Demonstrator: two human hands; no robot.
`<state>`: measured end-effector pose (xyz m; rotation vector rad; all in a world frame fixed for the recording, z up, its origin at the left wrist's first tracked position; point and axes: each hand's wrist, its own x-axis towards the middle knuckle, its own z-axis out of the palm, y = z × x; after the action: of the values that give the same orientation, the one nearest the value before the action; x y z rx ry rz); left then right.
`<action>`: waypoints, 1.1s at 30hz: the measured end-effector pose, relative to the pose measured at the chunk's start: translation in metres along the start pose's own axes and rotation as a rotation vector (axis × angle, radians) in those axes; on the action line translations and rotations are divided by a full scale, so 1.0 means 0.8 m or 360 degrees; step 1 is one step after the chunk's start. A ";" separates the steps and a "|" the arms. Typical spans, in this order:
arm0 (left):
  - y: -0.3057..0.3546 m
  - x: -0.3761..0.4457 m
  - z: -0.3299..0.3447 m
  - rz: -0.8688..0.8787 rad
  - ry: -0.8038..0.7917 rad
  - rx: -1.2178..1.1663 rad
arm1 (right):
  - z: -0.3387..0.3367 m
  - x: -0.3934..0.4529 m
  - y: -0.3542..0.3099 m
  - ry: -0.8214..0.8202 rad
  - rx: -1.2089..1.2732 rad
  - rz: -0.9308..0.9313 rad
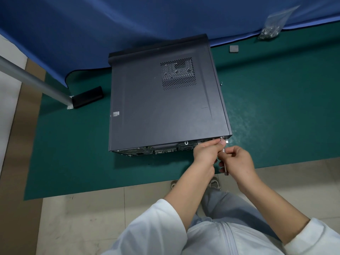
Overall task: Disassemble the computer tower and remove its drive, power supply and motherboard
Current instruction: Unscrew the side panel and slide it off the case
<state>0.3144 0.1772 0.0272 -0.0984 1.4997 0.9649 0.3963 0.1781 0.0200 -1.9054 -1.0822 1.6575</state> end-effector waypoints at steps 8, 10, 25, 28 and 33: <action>0.002 0.002 -0.008 -0.0027 -0.0126 -0.0005 | 0.002 -0.001 -0.001 0.0077 0.0072 -0.0003; 0.003 0.002 -0.010 -0.0006 -0.0168 0.0065 | 0.001 -0.002 -0.003 0.0037 0.0113 0.0023; -0.005 0.018 -0.002 0.0225 -0.0048 0.0307 | -0.004 0.003 -0.009 0.0065 0.0029 0.0112; -0.007 0.018 0.001 0.0240 -0.0034 0.0284 | -0.003 0.004 -0.005 0.0109 -0.0015 0.0050; -0.005 0.015 0.002 0.0201 -0.0025 0.0258 | 0.001 0.003 -0.001 0.0185 -0.0097 -0.0037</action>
<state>0.3155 0.1818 0.0150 0.1217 1.5785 0.9377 0.3953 0.1802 0.0192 -1.9929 -1.1160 1.4970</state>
